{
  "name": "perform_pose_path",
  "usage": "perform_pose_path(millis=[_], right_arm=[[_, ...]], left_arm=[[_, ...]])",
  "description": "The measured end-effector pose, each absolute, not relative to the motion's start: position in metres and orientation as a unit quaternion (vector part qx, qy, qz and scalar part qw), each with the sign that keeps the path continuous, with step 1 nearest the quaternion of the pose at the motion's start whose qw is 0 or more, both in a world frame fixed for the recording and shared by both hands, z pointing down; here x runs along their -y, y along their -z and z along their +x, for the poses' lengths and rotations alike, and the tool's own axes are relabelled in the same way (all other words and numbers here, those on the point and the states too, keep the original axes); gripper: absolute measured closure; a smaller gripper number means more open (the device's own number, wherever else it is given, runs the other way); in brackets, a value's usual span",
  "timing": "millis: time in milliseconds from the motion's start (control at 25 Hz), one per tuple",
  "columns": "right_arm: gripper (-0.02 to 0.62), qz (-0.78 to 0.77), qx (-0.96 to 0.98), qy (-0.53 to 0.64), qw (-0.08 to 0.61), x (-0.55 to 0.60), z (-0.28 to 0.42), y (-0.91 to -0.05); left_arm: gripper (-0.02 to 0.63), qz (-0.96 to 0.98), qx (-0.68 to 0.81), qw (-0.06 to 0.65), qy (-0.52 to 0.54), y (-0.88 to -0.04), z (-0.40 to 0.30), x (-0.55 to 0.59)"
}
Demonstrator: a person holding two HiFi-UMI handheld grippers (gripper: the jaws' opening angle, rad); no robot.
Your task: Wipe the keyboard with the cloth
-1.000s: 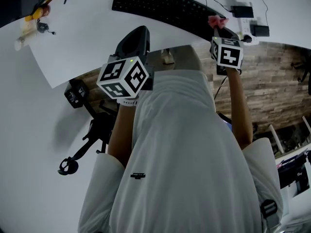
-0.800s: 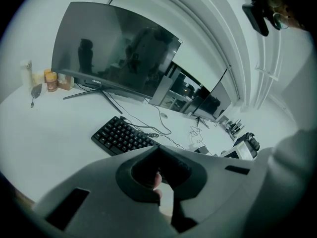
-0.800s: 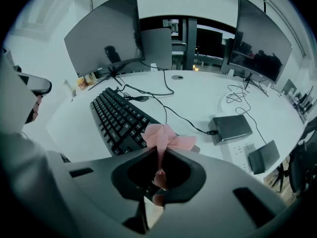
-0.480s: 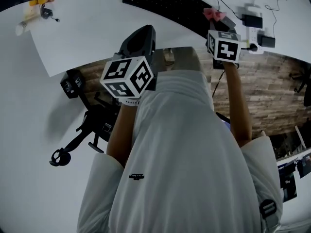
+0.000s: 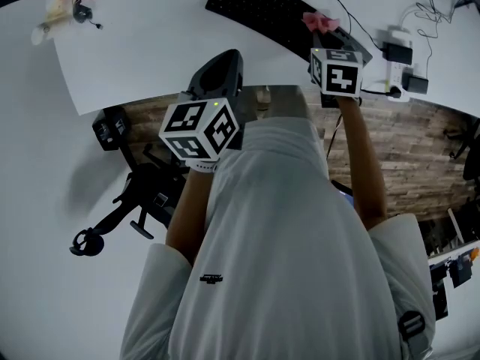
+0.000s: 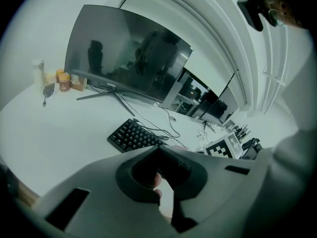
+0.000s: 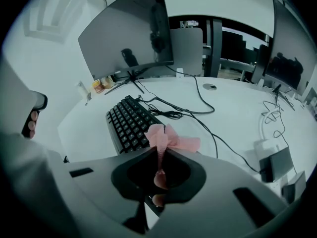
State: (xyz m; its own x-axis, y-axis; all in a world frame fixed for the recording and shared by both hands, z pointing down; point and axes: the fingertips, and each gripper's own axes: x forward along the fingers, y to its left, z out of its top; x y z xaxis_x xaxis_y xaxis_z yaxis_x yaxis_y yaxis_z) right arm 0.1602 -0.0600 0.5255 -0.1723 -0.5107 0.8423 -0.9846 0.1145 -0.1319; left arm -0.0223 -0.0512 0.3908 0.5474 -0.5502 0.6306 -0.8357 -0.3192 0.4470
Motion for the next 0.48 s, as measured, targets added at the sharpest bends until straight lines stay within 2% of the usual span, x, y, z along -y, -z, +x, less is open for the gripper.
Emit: perform_pose_path(millis=[480], right_arm=[[0.565, 0.524, 0.699, -0.36, 0.328, 0.111, 0.105, -0.527]], left_arm=[[0.592, 0.776, 0.46, 0.4, -0.162, -0.395, -0.061, 0.068]])
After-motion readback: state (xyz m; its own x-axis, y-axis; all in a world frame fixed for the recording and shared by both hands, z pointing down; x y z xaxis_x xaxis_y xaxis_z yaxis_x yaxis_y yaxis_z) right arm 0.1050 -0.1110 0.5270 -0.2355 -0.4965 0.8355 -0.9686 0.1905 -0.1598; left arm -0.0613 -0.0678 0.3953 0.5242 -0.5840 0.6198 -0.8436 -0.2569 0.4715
